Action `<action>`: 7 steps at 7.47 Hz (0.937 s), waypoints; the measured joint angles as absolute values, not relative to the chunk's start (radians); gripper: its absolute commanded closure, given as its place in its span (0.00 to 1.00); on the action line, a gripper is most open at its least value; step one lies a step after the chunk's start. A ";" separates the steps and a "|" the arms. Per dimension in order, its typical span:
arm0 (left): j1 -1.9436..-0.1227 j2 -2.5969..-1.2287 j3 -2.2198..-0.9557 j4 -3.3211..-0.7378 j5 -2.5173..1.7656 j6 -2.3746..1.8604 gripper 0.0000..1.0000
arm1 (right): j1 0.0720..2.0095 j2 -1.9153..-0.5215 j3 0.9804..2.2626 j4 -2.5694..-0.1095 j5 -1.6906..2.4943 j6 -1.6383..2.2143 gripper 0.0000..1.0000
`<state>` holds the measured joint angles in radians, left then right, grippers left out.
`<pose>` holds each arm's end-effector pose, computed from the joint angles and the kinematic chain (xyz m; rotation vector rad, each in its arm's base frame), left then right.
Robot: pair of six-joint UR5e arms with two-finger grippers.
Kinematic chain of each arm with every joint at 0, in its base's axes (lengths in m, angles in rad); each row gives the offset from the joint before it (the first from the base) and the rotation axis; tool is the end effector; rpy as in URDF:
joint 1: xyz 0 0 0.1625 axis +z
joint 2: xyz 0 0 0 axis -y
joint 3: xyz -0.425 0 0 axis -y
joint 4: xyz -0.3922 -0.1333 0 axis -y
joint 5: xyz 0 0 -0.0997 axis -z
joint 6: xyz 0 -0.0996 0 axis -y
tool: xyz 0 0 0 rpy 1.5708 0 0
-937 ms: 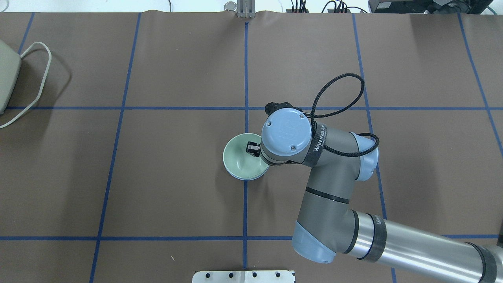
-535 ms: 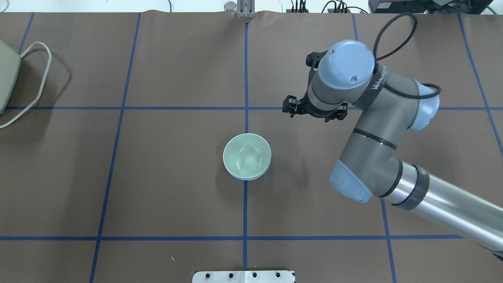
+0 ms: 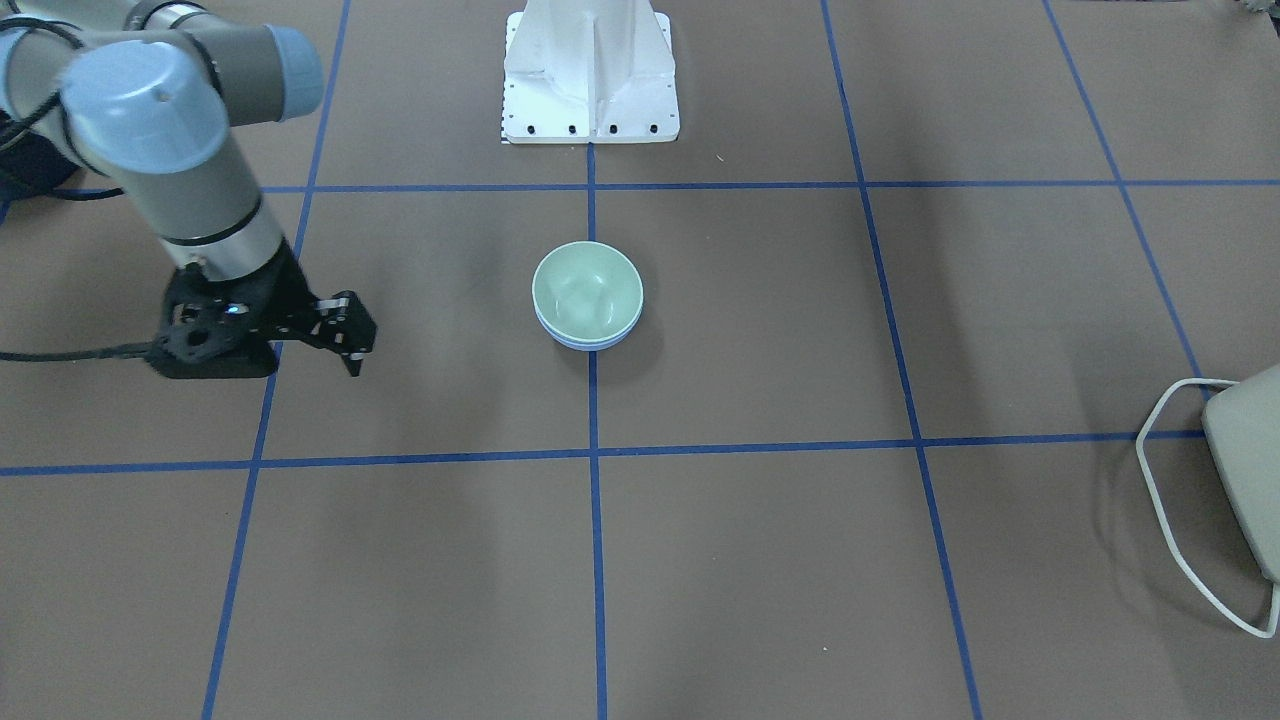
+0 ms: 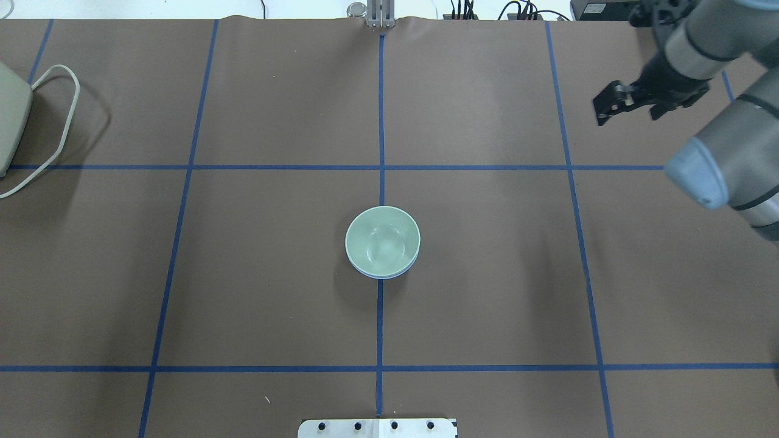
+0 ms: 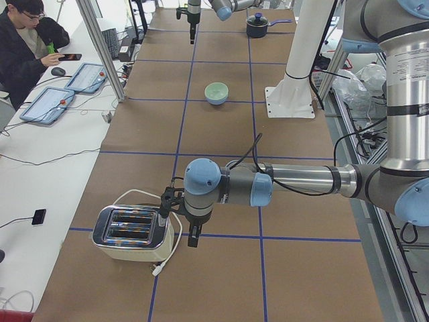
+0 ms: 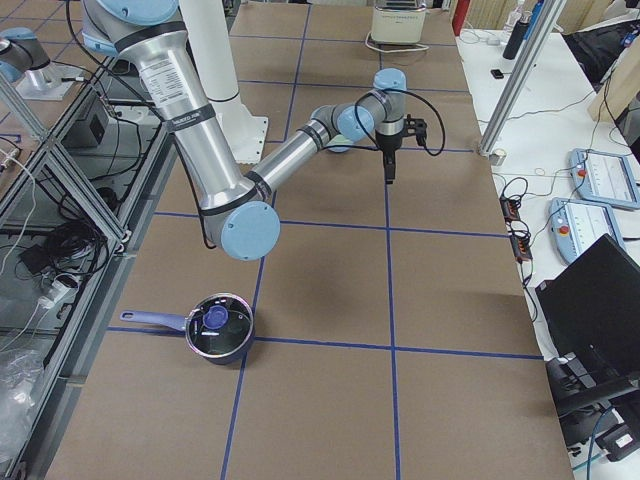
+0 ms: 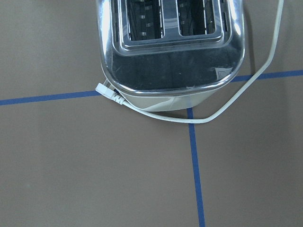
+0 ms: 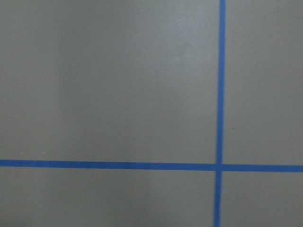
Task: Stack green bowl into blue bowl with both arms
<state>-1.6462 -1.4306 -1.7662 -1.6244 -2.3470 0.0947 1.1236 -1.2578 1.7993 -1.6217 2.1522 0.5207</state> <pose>-0.0964 -0.4330 0.6215 0.1688 0.7639 0.0605 -0.1860 -0.5697 0.3911 0.1568 -0.7254 -0.0725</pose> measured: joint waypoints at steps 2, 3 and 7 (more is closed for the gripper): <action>-1.638 -1.429 -1.784 -1.625 -2.347 0.099 0.02 | 1.316 -1.451 1.813 -1.619 2.212 0.222 0.00; -1.636 -1.429 -1.789 -1.625 -2.347 0.100 0.02 | 1.384 -1.560 1.826 -1.615 2.220 0.137 0.00; -1.633 -1.404 -1.790 -1.628 -2.346 0.101 0.02 | 1.590 -1.789 1.832 -1.613 2.225 -0.006 0.00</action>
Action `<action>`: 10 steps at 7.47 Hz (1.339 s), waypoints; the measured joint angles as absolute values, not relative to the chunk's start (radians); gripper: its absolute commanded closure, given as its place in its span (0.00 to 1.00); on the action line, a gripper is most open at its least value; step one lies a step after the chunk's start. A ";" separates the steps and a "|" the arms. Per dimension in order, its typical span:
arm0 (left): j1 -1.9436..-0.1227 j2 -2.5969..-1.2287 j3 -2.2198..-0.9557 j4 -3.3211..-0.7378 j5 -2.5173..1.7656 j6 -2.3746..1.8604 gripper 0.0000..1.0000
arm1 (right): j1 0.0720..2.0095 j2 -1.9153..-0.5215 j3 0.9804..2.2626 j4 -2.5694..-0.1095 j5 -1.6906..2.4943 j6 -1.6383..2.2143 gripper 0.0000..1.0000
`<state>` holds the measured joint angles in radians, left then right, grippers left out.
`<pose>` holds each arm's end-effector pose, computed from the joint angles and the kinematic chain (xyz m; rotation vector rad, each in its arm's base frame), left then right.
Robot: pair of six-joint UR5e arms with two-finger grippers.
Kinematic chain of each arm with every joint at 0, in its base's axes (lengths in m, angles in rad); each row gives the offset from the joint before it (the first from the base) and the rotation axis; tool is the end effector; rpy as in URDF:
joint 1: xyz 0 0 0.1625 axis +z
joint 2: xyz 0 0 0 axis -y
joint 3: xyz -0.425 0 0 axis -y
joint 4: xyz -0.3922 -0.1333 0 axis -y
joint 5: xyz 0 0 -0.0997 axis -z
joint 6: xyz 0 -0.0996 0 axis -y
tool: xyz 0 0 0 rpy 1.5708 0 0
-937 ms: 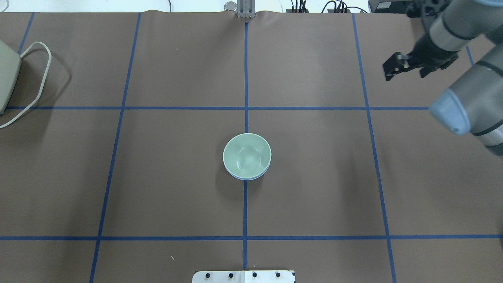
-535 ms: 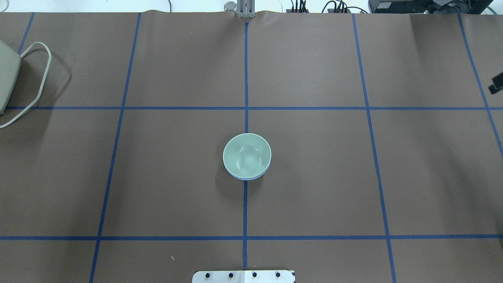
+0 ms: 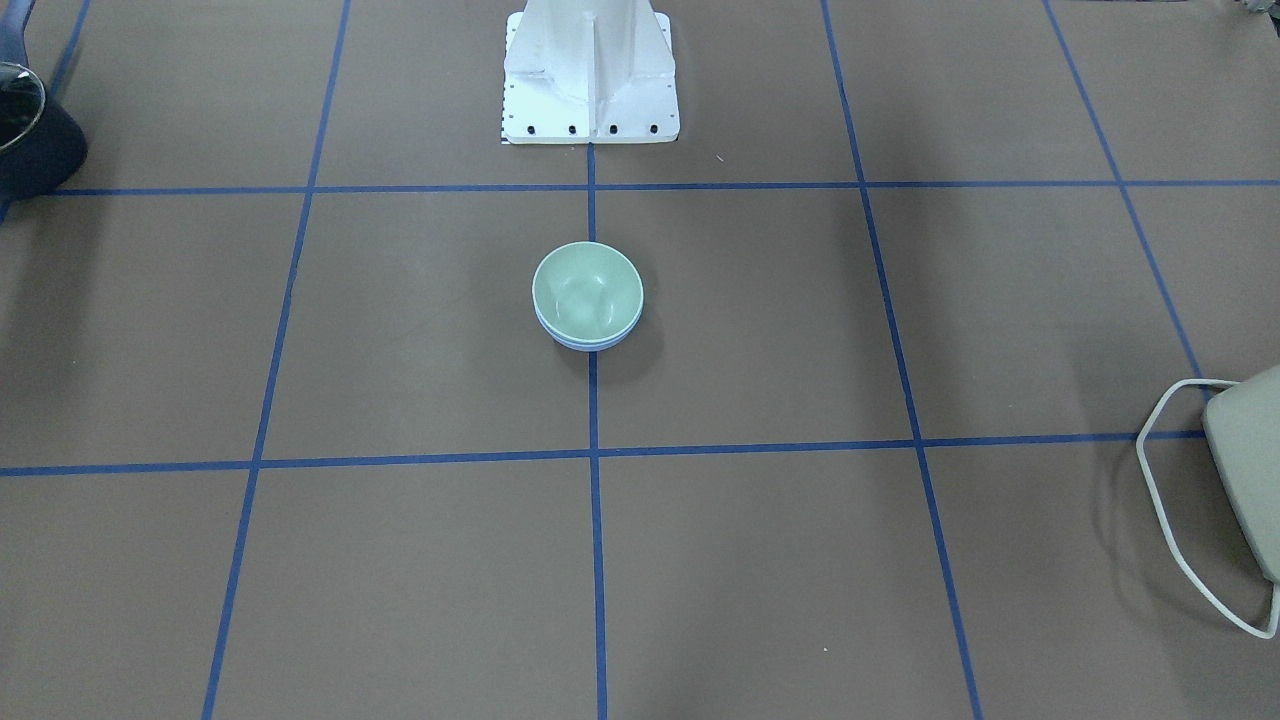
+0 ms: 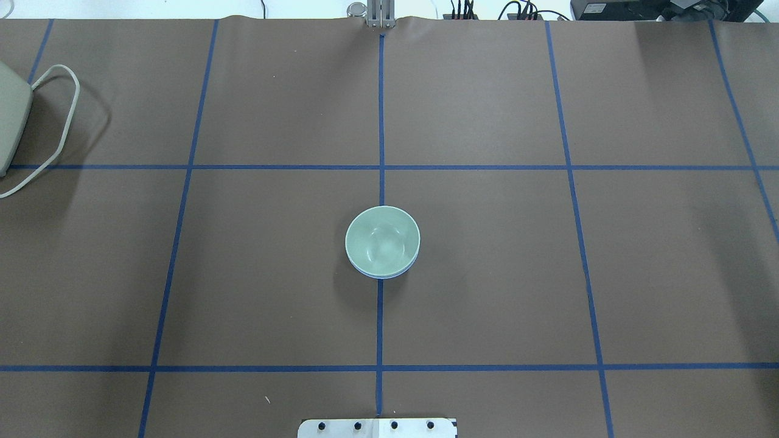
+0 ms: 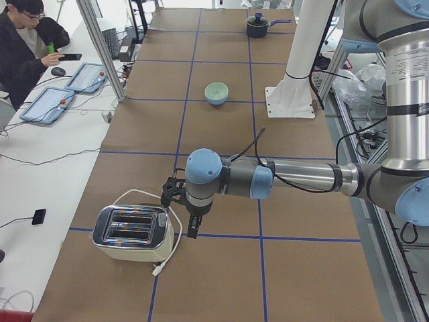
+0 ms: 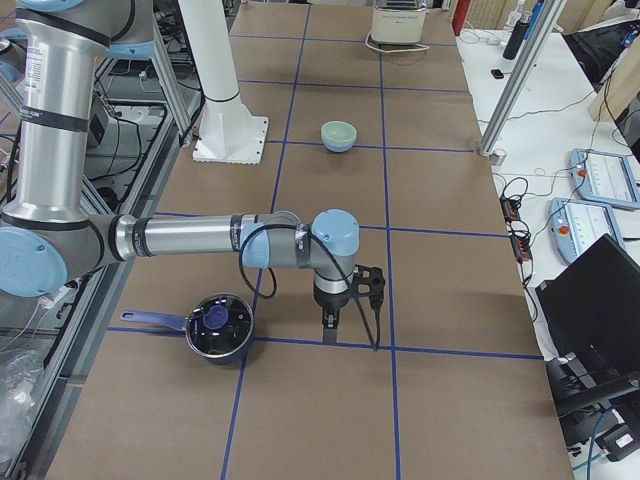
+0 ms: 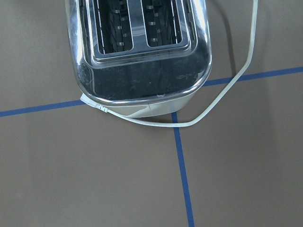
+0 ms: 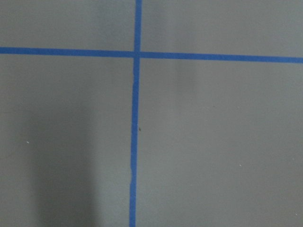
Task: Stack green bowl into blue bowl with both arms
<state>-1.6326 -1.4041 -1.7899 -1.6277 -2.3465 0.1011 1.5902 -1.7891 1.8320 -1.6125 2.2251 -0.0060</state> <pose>-0.0899 -0.4233 0.6209 0.1665 0.7641 0.0797 0.0804 -0.3981 0.6395 0.0095 -0.6542 0.0125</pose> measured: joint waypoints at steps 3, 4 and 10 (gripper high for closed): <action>-1.633 -1.385 -1.785 -1.628 -2.347 0.101 0.02 | 1.623 -1.800 1.806 -1.614 2.226 -0.054 0.00; -1.633 -1.384 -1.785 -1.627 -2.347 0.101 0.02 | 1.624 -1.801 1.800 -1.614 2.226 -0.055 0.00; -1.632 -1.384 -1.793 -1.628 -2.347 0.101 0.02 | 1.624 -1.800 1.793 -1.612 2.224 -0.058 0.00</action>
